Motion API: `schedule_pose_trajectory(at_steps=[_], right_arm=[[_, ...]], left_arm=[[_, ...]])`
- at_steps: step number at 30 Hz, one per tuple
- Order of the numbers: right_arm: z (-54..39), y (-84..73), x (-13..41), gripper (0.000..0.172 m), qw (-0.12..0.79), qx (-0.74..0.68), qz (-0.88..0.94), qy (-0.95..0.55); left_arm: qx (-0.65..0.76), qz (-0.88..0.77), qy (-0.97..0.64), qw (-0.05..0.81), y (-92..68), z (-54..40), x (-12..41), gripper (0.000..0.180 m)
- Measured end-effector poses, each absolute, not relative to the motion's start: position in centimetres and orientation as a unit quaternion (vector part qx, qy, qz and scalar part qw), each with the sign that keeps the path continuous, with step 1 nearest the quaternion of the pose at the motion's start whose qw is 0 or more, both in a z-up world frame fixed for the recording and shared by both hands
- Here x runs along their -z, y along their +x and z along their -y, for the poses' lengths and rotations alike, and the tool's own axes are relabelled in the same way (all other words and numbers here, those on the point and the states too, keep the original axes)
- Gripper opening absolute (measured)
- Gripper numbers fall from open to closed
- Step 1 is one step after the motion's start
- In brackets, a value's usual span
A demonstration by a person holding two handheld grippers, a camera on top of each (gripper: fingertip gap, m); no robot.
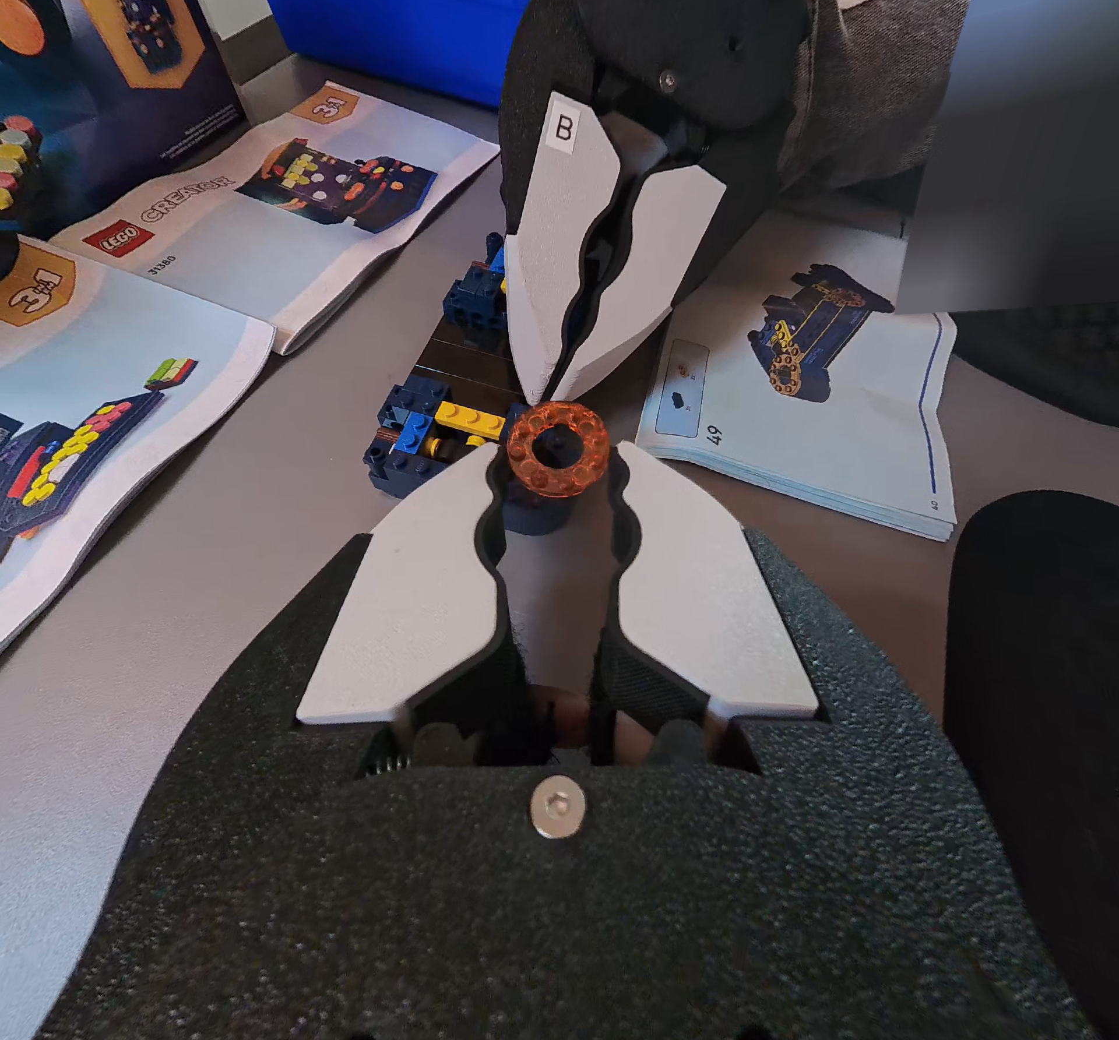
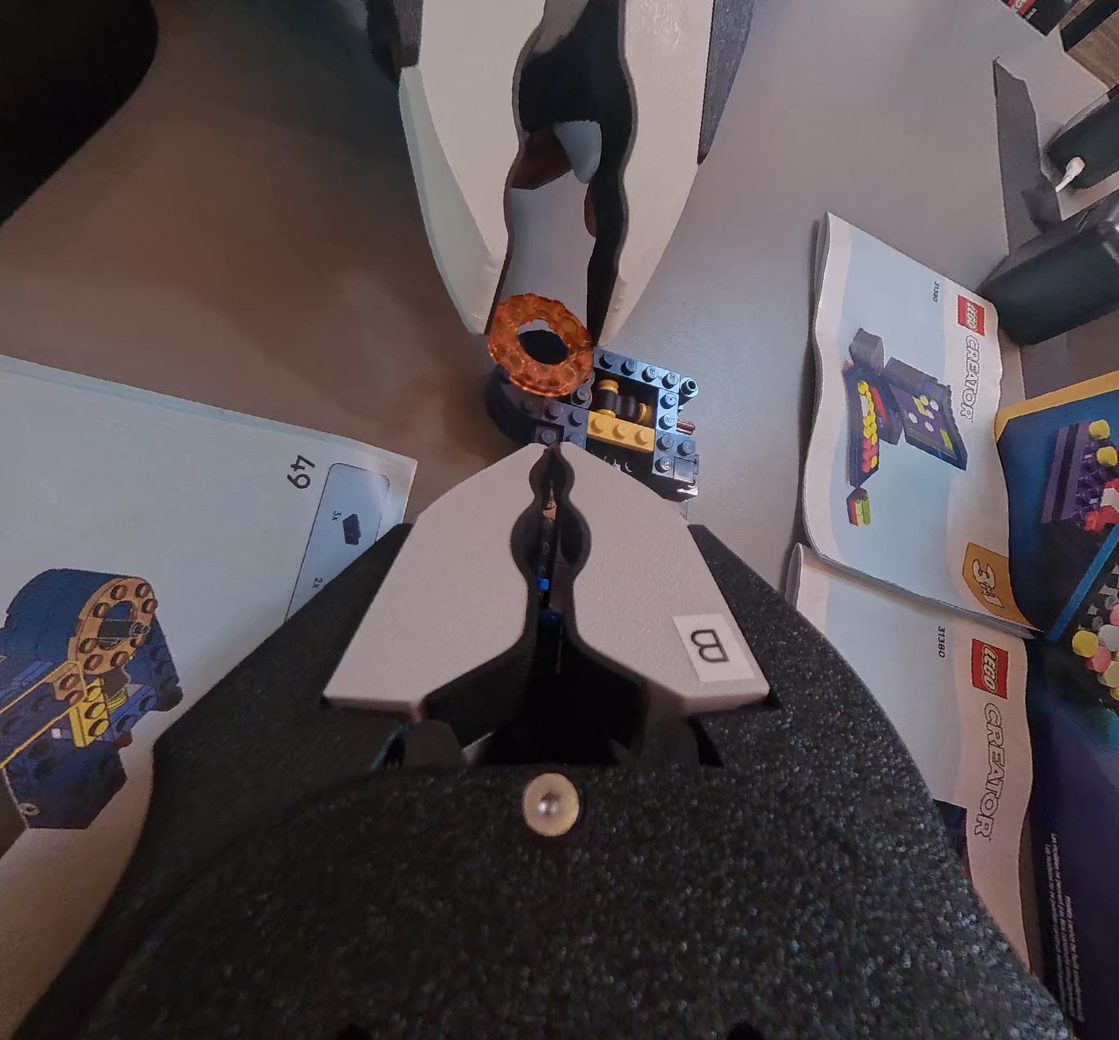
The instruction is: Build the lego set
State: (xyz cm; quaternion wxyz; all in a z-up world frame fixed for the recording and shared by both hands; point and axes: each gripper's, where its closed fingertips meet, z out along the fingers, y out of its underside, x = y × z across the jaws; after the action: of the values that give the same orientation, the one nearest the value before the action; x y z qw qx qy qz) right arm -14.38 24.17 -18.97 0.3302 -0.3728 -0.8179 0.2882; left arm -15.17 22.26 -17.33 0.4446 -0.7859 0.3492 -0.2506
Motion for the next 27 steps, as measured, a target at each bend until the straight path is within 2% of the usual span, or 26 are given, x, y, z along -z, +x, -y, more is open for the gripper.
schedule_pose_trajectory(at_steps=[17, 24, 27], right_arm=[[-24.2, -14.4, 19.0, 0.000, 0.329, -0.285, 0.820, -0.371], [-23.7, -14.4, 16.6, 0.000, 0.341, -0.343, 0.792, -0.372], [-23.4, -14.4, 16.3, 0.006, 0.331, -0.367, 0.783, -0.378]], left_arm=[[0.171, -0.409, -0.789, 0.425, -15.7, -22.2, 18.1, 0.031], [0.125, -0.477, -0.788, 0.368, -16.1, -22.4, 18.2, 0.031], [0.118, -0.510, -0.784, 0.335, -15.4, -22.6, 18.4, 0.031]])
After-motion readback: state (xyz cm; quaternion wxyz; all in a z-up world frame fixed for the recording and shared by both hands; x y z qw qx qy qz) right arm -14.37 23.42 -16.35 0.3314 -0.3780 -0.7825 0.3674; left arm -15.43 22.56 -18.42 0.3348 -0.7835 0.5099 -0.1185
